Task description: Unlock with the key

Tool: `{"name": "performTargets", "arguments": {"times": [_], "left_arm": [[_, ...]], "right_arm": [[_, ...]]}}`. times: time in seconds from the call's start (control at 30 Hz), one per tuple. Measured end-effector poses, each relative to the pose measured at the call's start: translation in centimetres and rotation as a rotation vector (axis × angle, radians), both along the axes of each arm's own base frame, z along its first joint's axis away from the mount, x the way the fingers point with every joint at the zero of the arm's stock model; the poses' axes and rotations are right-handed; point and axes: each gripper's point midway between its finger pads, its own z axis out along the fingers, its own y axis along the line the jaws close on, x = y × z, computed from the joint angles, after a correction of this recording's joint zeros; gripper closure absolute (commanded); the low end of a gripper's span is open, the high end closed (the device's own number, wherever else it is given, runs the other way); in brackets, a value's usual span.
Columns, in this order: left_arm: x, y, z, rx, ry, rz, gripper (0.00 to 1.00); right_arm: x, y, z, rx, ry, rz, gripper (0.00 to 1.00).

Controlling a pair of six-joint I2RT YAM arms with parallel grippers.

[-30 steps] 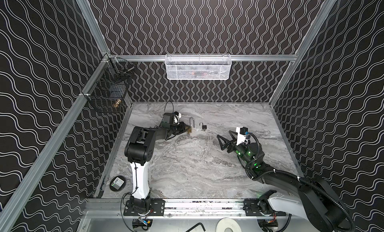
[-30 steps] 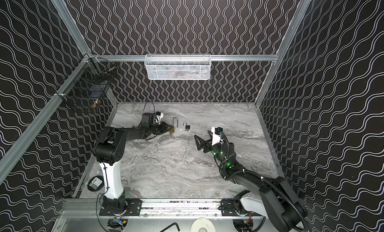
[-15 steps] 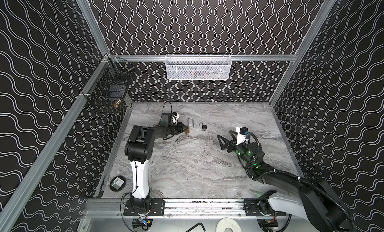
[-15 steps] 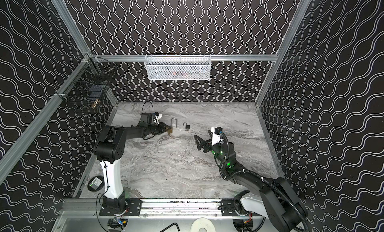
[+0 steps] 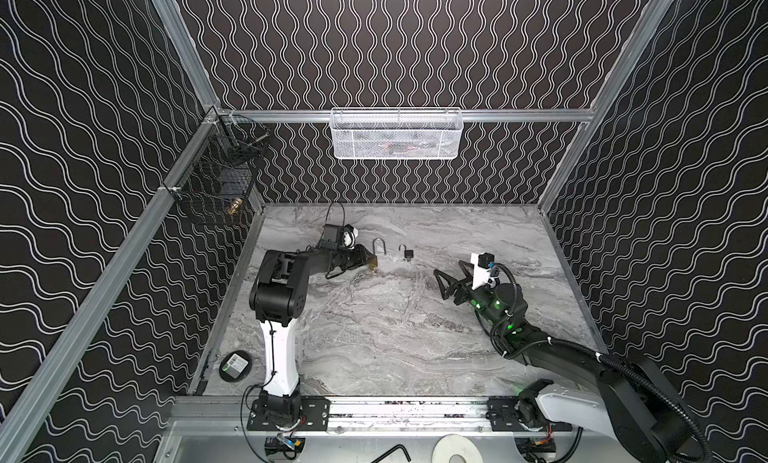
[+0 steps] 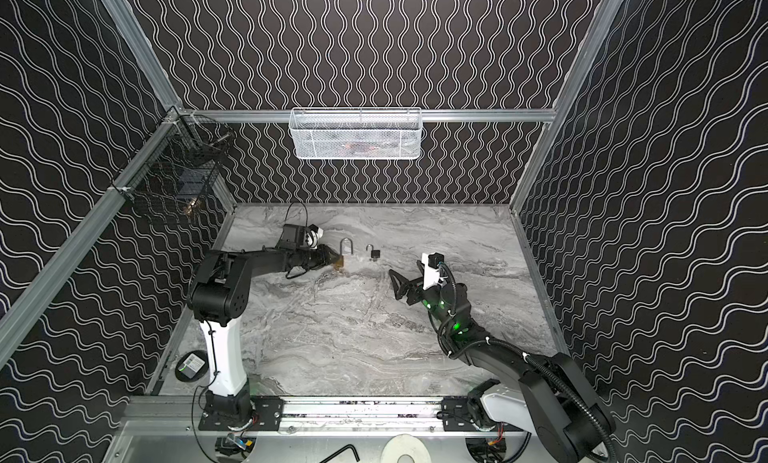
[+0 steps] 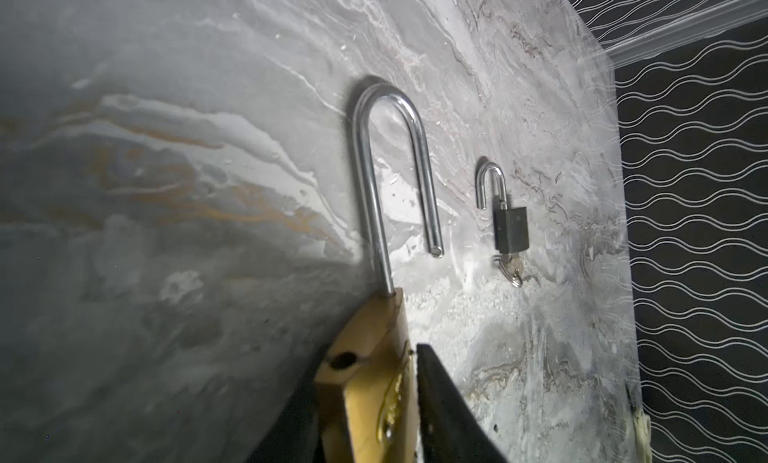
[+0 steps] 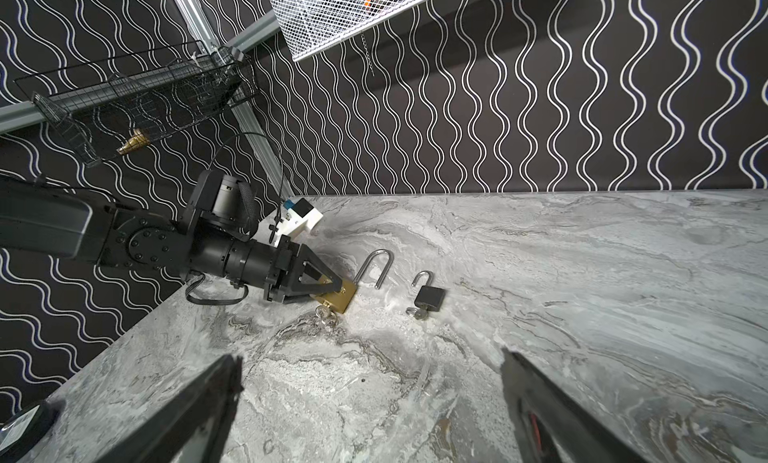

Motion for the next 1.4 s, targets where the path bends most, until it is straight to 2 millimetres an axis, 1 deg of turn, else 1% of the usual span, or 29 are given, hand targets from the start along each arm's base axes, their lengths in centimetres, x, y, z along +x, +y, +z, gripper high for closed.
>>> {"name": "performTargets", "arguments": {"times": [0.03,0.17,0.23,0.33,0.37,0.4,0.47,0.53,0.6,0.63,0.7,0.73,0.77,0.8,0.83,0.9,0.93,0.97,1.03,1.07,1.13,1.2,1.27,1.3,1.33,1.37,1.4], "left_arm": [[0.1,0.0,0.0,0.005,-0.005,0.0,0.58],[0.2,0.2,0.3,0.024,-0.019,-0.007,0.46],[0.3,0.6,0.5,0.051,-0.024,0.006,0.37],[0.3,1.2,0.9,0.093,-0.026,0.016,0.18],[0.3,1.5,1.2,0.113,-0.03,0.022,0.03],[0.4,1.8,1.4,0.131,-0.039,0.024,0.01],[0.1,2.5,2.6,0.165,-0.061,0.041,0.01],[-0.7,3.0,4.4,0.189,-0.104,0.048,0.01],[-1.8,3.6,6.9,0.209,-0.168,0.052,0.01],[-2.6,4.0,8.6,0.221,-0.215,0.057,0.01],[-3.9,4.8,11.3,0.25,-0.306,0.068,0.01],[-4.9,5.7,12.7,0.283,-0.362,0.092,0.01],[-5.9,6.8,13.5,0.321,-0.403,0.125,0.01],[-6.8,8.0,14.0,0.362,-0.438,0.159,0.01],[-7.8,9.4,14.1,0.413,-0.465,0.21,0.01],[-10.0,12.5,13.2,0.53,-0.499,0.303,0.01],[-11.3,14.1,12.2,0.601,-0.506,0.341,0.01],[-12.2,15.3,11.2,0.667,-0.511,0.361,0.01],[-13.6,17.0,9.2,0.782,-0.528,0.375,0.01],[-14.2,17.8,8.2,0.831,-0.526,0.379,0.01],[-14.9,18.9,6.8,0.905,-0.533,0.396,0.01],[-15.3,19.5,5.6,0.94,-0.545,0.406,0.01],[-15.2,19.7,4.6,0.95,-0.539,0.409,0.01],[-14.9,19.9,4.6,0.95,-0.538,0.419,0.01],[-14.1,20.1,4.8,0.93,-0.541,0.44,0.01],[-13.4,20.4,5.2,0.907,-0.547,0.465,0.01],[-12.5,20.9,5.4,0.875,-0.545,0.493,0.01]], "right_arm": [[0.0,0.0,0.0,0.0,0.001,-0.003,0.01],[0.0,0.0,-0.1,-0.003,0.004,-0.003,0.01],[0.0,0.0,-0.1,-0.003,0.004,-0.003,0.01],[0.1,0.0,-0.2,-0.003,0.006,-0.003,0.01],[0.1,0.0,-0.2,-0.004,0.006,-0.003,0.01],[0.1,0.0,-0.2,-0.004,0.007,-0.003,0.01],[0.1,-0.1,-0.2,-0.004,0.008,-0.007,0.01],[0.3,-0.3,-0.2,-0.003,0.007,-0.018,0.01],[0.4,-0.8,-0.2,0.001,0.007,-0.038,0.01],[0.5,-1.3,-0.3,0.004,0.01,-0.054,0.01],[0.8,-2.7,-0.7,0.016,0.024,-0.102,0.01],[0.9,-3.3,-0.8,0.022,0.027,-0.129,0.01],[1.1,-4.4,-0.8,0.022,0.025,-0.175,0.01],[1.3,-5.5,-0.6,0.026,0.023,-0.22,0.01],[1.5,-6.9,-0.2,0.036,0.018,-0.286,0.01],[1.7,-10.4,1.1,0.058,-0.008,-0.431,0.01],[1.5,-12.4,1.5,0.065,-0.024,-0.511,0.01],[1.3,-14.4,1.8,0.068,-0.031,-0.589,0.01],[0.5,-17.8,2.0,0.051,-0.043,-0.732,0.01],[0.0,-19.2,2.2,0.031,-0.049,-0.794,0.01],[-0.8,-20.7,1.9,-0.026,-0.046,-0.866,0.01],[-1.6,-21.9,0.3,-0.105,-0.017,-0.923,0.01],[-2.7,-22.9,-2.7,-0.189,0.037,-0.964,0.0],[-3.2,-23.1,-4.4,-0.221,0.061,-0.965,0.01],[-3.8,-23.4,-6.5,-0.273,0.095,-0.963,0.01],[-4.1,-23.5,-7.8,-0.316,0.124,-0.957,0.01],[-4.0,-23.6,-8.7,-0.344,0.151,-0.953,0.01]]}}
